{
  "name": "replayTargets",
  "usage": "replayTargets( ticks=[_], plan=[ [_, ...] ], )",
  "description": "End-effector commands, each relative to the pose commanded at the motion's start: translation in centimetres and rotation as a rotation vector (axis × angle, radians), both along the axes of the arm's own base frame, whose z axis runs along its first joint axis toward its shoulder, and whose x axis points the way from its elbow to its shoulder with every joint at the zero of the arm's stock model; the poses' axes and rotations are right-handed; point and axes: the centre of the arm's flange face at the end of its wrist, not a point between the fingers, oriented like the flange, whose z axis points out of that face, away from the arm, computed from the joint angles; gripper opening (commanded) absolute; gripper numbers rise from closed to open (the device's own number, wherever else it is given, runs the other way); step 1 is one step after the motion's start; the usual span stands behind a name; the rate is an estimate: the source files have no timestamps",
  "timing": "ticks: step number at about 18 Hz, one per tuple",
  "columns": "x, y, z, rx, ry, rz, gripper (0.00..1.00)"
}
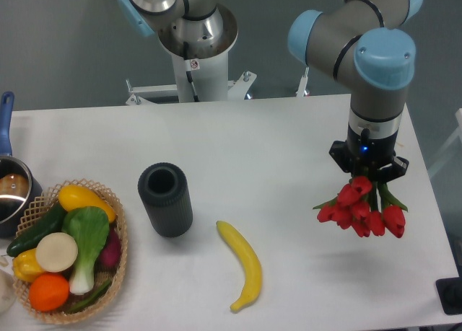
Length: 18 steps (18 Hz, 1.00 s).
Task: Insert the flowers into the vase
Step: 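Hold the red tulip bunch in the gripper and lift it slightly, then carry the tulips over the black vase, stems pointing down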
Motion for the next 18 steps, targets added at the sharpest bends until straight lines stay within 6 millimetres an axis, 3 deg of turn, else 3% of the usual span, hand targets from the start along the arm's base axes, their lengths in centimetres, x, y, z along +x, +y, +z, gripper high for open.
replayTargets(
  ticks=[7,14,18],
  plan=[
    [0.7,1.2,0.3,0.108,-0.042,0.070,0.00],
    [6.0,5.7,6.3,0.468,-0.105,0.052,0.00],
    [8.0,7.4,8.7,0.708,-0.269,0.027,0.00]
  ],
)
